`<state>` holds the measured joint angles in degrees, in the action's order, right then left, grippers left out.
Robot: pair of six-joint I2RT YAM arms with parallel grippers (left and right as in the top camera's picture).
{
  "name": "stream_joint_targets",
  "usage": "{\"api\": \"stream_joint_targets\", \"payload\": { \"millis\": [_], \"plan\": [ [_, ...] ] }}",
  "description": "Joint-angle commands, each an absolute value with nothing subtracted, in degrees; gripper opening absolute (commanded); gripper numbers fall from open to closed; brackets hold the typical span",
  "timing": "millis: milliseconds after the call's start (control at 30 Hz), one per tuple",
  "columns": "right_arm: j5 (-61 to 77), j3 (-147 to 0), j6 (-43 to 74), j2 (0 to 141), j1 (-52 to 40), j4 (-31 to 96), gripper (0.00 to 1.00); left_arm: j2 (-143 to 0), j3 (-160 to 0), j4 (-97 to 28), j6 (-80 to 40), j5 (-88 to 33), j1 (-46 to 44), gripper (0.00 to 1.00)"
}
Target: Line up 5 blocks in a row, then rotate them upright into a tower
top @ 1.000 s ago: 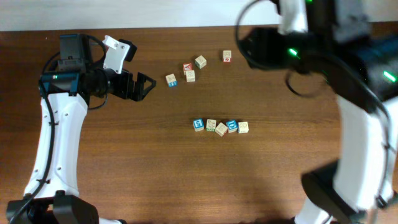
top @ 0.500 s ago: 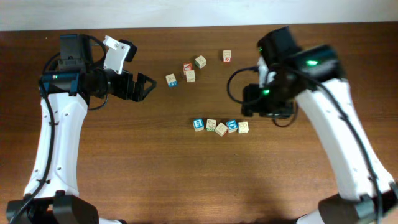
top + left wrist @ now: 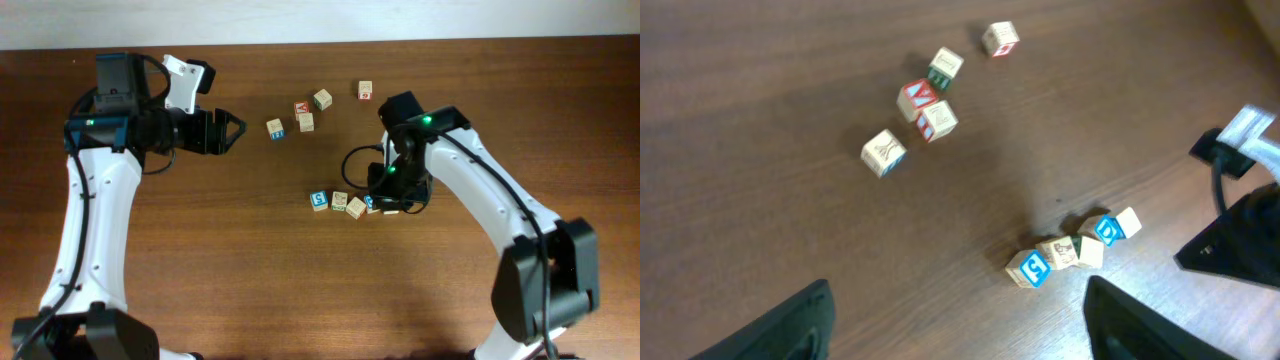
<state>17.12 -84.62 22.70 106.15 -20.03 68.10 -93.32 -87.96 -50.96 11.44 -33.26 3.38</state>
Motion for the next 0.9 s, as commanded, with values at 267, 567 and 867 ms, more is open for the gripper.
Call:
{"api": "stream_joint_targets", "payload": {
  "millis": [267,567,867],
  "plan": [
    [17.56,-84.12,23.00,114.17,-26.30,60.58,0.07,-97.82,-89.01,-49.78,2.04,-20.75,-4.60,0.81],
    [17.30,-84.23,23.49,118.72,-27.31,58.43,0.04,-97.82,-89.01,-49.23,1.69,-17.89,-6.35,0.82],
    [13.41,-84.55,24.95,118.72,-26.50,58.06,0.04,-97.82,-89.01,-47.31,1.72,-16.45,-6.35,0.95]
  ]
}}
